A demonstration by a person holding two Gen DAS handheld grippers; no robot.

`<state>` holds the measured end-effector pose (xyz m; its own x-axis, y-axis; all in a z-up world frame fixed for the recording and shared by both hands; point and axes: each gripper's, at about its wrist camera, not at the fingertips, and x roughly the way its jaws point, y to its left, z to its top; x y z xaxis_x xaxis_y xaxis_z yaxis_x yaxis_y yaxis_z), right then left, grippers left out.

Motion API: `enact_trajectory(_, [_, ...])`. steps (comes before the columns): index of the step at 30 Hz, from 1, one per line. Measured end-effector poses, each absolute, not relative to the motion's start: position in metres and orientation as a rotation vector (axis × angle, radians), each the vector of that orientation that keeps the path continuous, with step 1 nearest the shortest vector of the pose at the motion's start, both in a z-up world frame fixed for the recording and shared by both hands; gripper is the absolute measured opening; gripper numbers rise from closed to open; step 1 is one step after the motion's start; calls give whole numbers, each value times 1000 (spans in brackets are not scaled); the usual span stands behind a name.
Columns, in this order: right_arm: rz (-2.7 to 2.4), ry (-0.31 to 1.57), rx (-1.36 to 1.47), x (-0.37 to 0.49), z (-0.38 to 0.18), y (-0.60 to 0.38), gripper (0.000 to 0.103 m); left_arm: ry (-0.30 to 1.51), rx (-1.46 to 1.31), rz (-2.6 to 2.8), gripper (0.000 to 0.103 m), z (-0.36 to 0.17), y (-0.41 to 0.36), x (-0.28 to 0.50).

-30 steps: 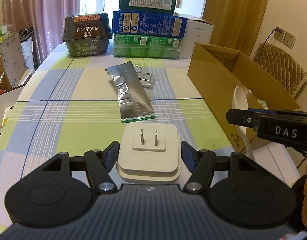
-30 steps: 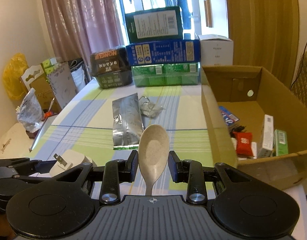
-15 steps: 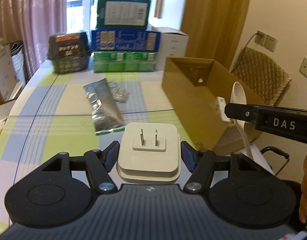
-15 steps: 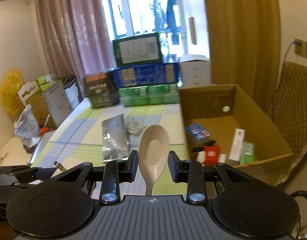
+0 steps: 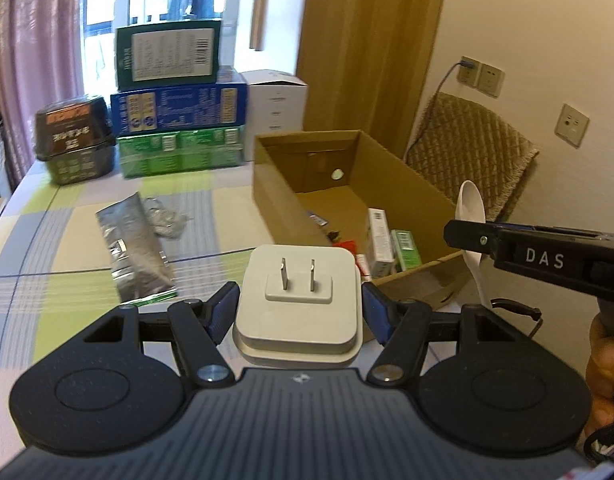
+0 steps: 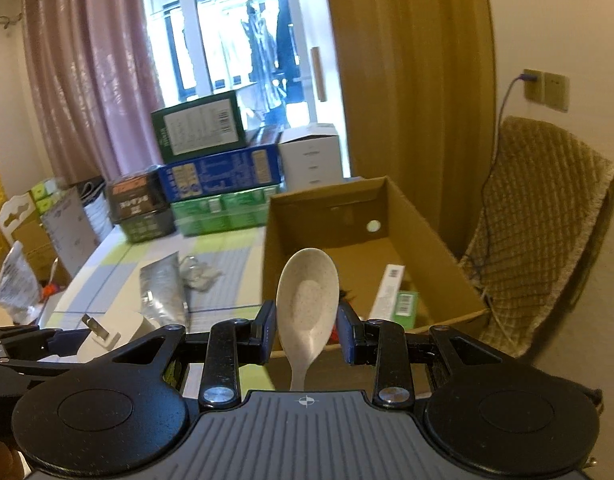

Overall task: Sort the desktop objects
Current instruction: 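Carry the spoon and plug adapter toward the cardboard box with both tools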

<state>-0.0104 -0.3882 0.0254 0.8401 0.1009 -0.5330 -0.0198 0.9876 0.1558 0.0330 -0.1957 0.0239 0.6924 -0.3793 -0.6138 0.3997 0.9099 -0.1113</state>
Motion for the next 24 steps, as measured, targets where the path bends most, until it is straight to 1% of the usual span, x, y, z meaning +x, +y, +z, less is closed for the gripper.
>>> enact_trajectory(8, [29, 566, 150, -15, 29, -413, 29, 677, 50, -472, 61, 27, -222, 35])
enact_trajectory(24, [-2, 585, 143, -11, 26, -439, 29, 688, 60, -504, 61, 26, -251, 41])
